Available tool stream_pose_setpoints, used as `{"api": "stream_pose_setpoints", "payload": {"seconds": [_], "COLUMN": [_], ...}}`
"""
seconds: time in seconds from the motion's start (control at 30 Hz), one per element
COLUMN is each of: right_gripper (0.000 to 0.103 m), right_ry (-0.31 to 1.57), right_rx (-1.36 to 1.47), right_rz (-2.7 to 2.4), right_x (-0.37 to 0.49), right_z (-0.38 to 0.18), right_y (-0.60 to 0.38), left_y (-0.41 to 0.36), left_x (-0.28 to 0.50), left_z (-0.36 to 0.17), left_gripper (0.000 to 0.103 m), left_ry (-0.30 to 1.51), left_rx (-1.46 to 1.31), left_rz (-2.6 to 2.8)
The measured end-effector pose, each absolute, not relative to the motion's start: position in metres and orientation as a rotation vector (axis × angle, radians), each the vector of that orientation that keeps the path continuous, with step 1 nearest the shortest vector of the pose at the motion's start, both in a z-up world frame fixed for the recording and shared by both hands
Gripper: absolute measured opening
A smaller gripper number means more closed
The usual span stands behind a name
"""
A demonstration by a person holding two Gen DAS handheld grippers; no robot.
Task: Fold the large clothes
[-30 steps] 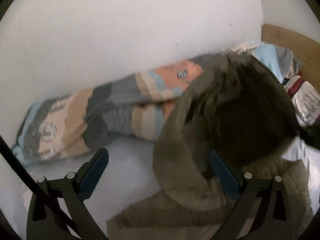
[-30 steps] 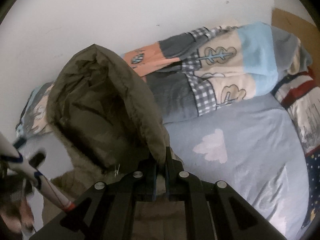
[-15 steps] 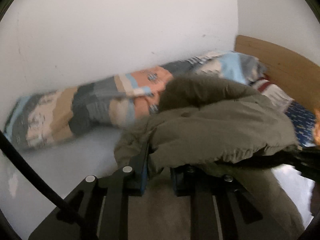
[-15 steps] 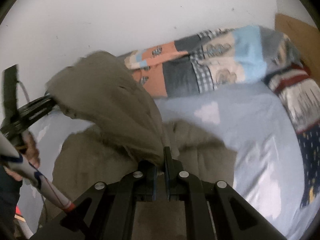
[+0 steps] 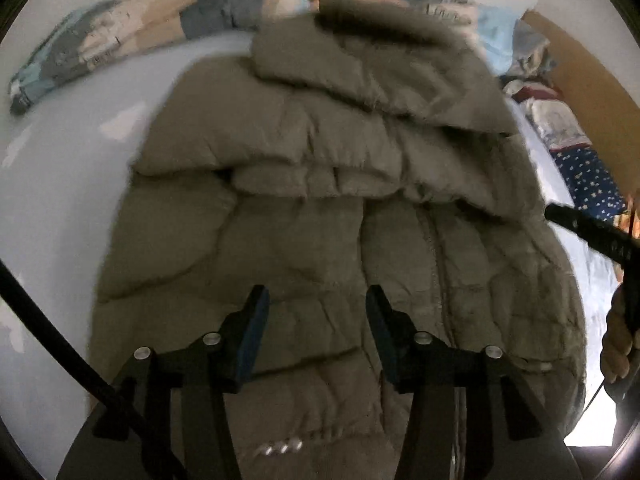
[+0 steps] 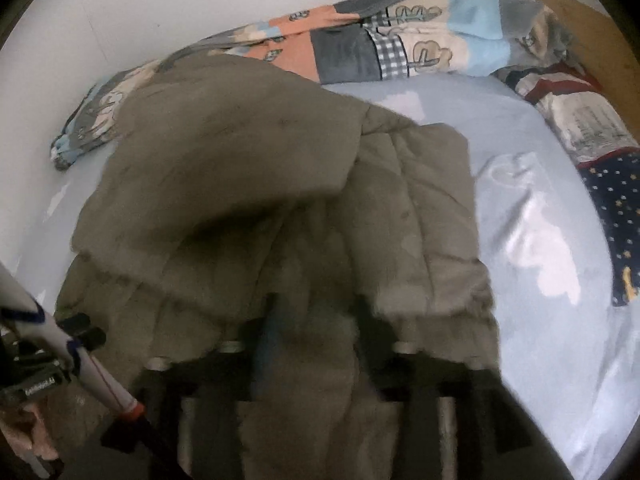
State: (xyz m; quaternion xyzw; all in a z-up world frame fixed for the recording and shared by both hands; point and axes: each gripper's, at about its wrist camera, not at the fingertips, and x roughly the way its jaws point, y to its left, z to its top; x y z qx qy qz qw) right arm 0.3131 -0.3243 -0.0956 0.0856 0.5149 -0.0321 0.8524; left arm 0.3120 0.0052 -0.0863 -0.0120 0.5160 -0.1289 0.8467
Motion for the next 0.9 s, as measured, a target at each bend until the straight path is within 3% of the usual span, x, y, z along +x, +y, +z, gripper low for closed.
{"api": "stream_pose_setpoints", "payload": {"seconds": [0.27,0.37,0.5,0.6,0.77,0.83,0.9], "right_gripper": [0.057,0.057,0.056,0.055,0.051,0.051,0.051], "right_ry": [0.924,0.867,0.8,0.795,0.967,1.122,1.147], "right_rx": [0.3,0.302,0.296,0.31,0.283,0.256,0.202], "right_rz": [-0.057,-0.061,-0.062,-0.067,-0.076,-0.06,-0.052], "right_x": [0.27,0.294,0.346,0.385,0.433,0.448,0.45], "right_z": [-0.024,0.001,0.015,-0.005,-0.082,-0.128,-0.149], "right_y": [-0.334,-0.331,-0.325,-0.325,-0.325,-0.323,-0.319], "left_y": [-0.01,-0.019,-0.037,-0.038,-0.031,-0.032,-0.035], "left_x": [0.327,0.358,0.411,0.446,0.478,0.48,0.483], "left_z": [-0.001,0.019,0.011,-0.024,-0.106,-0.117,-0.117], "left_gripper": [0.062,0.07,0.07,0.07,0.071,0.073,0.073], "left_ry": [0.849,0.778,0.762,0.842,1.037,1.039,1.051], "left_rx": [0.049,0.092,0.079,0.046,0.046,0.059,0.084], "left_rz": [-0.278,-0.257,-0.227,-0.18,-0.155,-0.161,-0.15]}}
